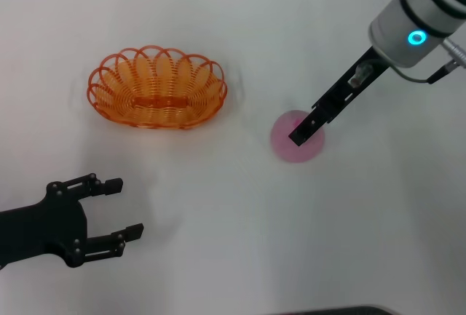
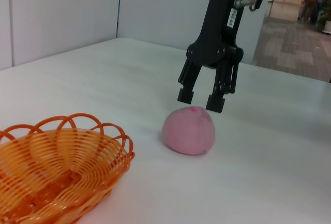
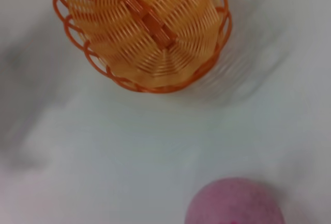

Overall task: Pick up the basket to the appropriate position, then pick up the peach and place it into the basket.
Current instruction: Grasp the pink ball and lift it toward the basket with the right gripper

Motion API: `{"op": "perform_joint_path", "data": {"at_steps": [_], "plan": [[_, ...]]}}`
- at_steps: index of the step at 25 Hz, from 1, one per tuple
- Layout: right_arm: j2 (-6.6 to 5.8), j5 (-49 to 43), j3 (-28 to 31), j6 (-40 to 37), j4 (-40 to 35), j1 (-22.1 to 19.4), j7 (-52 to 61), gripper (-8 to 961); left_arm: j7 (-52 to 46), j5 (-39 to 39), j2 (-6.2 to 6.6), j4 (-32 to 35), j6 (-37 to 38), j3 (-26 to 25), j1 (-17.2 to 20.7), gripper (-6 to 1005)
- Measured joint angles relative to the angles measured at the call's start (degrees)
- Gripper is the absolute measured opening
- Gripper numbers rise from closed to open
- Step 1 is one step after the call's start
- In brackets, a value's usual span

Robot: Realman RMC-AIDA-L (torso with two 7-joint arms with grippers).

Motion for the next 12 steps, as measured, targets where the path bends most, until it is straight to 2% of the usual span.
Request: {"op": "perform_joint_path", "data": {"at_steps": [4,12], "plan": [[0.08,0.11,-2.74,1.36,0.29,0.02,1.07,924,0.13,0.0,0.0,-0.5,0.0,0.0,0.0,790],[0.22,0.35,-4.24,3.35,1.76,0.29,1.12,925,0.22,-0.02,0.0,-0.56,-0.02,0.0,0.0,790]]}}
